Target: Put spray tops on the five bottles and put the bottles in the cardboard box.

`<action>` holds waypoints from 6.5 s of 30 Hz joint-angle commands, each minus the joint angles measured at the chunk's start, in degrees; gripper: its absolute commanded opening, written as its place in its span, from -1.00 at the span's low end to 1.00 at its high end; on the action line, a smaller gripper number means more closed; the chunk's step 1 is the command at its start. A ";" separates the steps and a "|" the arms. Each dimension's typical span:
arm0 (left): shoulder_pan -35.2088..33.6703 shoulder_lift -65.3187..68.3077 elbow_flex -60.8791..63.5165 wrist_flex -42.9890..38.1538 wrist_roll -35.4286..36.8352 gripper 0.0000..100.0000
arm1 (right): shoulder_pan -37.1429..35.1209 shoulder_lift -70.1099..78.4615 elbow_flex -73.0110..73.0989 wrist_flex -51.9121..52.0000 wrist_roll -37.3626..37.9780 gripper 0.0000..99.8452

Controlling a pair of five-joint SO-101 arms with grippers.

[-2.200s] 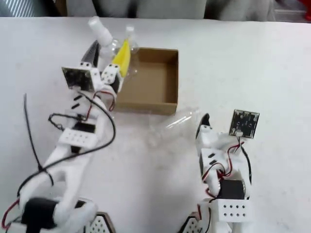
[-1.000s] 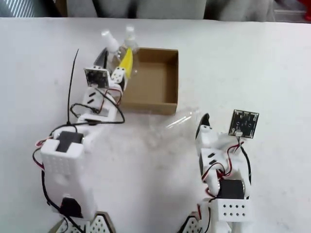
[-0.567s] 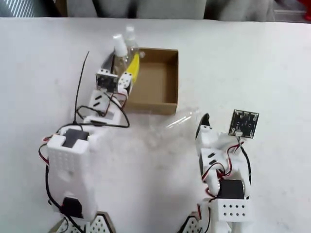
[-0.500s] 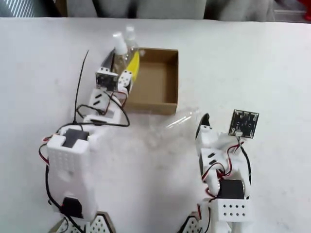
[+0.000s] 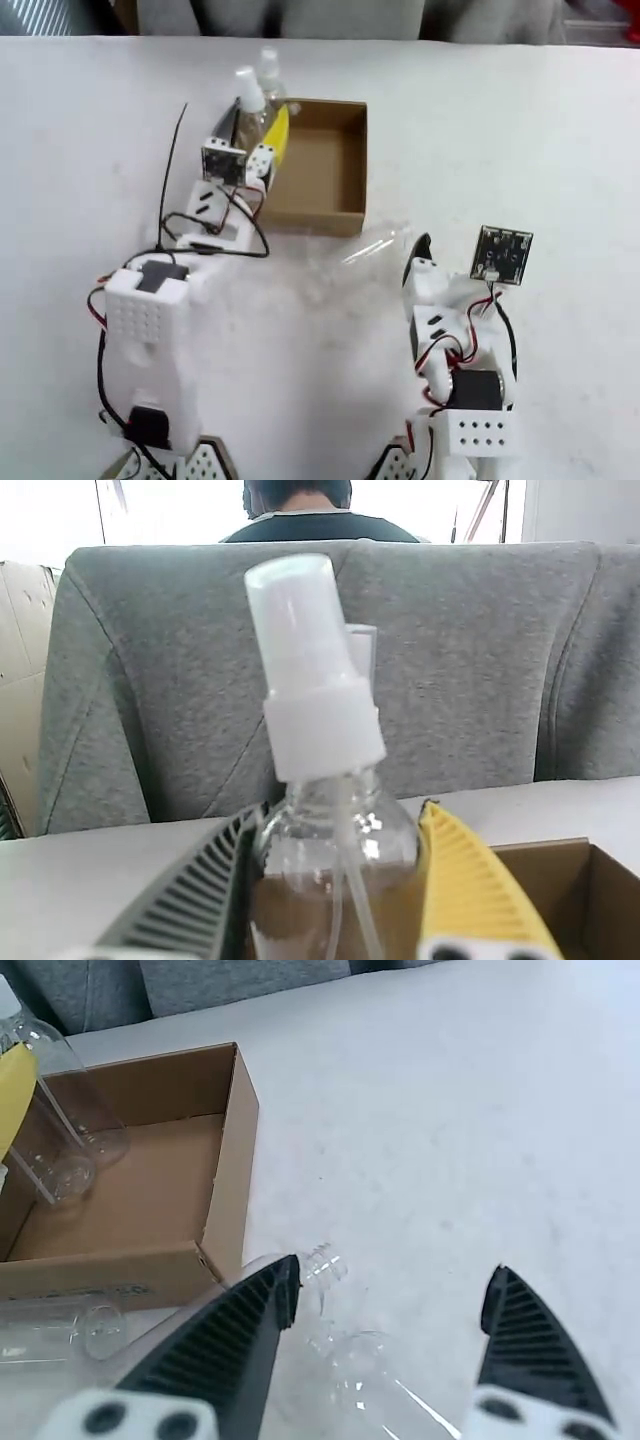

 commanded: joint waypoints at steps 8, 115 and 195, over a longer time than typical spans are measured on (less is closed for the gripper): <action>0.31 2.33 -2.55 -0.09 -0.53 -0.78 | 0.66 -0.75 -0.26 -0.22 0.00 -0.47; -8.13 -101.58 0.97 116.66 4.48 -0.90 | 0.75 -0.75 0.26 -0.22 0.09 -0.47; 22.11 -67.74 24.18 106.73 34.99 -0.95 | 0.57 -0.75 0.97 -0.22 4.22 -0.47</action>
